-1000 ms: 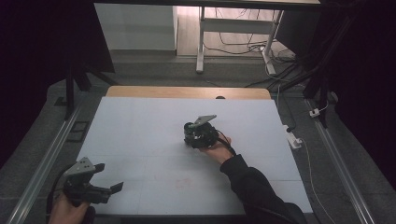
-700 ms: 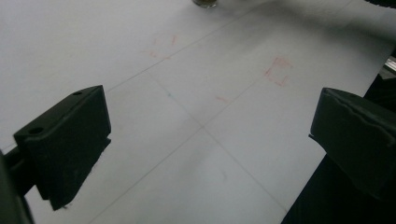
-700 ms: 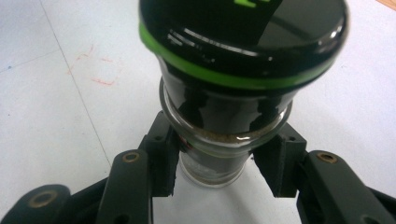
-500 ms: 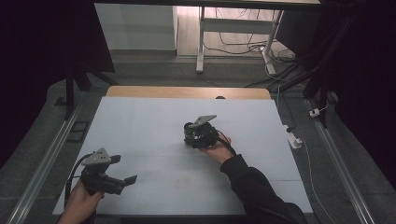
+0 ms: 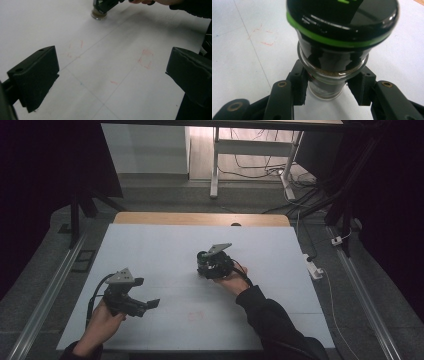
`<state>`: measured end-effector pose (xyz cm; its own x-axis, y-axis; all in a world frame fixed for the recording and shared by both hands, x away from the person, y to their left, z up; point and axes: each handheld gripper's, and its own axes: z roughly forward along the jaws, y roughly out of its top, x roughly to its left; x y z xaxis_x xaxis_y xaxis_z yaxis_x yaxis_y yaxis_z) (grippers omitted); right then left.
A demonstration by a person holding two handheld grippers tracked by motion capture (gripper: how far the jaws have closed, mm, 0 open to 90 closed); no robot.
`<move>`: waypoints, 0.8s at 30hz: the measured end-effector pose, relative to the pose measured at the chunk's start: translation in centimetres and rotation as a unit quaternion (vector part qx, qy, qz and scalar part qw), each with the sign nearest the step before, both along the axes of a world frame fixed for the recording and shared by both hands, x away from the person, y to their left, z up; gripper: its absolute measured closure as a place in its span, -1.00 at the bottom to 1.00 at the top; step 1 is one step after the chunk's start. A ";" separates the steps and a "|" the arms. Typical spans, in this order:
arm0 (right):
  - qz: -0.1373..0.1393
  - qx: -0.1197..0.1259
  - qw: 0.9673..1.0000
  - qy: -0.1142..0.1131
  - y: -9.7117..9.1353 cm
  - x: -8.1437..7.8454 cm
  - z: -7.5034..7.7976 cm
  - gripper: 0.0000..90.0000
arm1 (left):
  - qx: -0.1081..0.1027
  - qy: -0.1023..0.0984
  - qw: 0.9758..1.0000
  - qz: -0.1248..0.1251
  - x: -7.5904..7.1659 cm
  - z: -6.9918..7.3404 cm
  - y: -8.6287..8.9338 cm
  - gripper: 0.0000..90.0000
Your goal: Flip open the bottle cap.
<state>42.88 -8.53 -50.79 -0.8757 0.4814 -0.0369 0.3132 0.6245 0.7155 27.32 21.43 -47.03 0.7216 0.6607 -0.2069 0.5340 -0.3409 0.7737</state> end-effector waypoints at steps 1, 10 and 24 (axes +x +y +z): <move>-0.001 -0.001 1.000 0.001 0.0 0.0 0.0 0.16 | -0.002 -0.003 1.000 -0.001 0.5 0.1 -0.4 -1.00; 0.000 0.000 1.000 0.000 0.0 0.0 0.0 0.16 | 0.002 -0.012 1.000 -0.014 3.1 0.3 -2.7 -1.00; 0.000 -0.001 1.000 0.000 0.0 0.0 0.0 0.16 | 0.023 -0.008 1.000 -0.017 6.5 -0.2 -5.6 -1.00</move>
<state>42.88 -8.53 -50.79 -0.8760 0.4808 -0.0385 0.3123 0.6261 0.7144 33.81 15.84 -47.19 0.7470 0.6438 -0.1660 0.5097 -0.3942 0.7648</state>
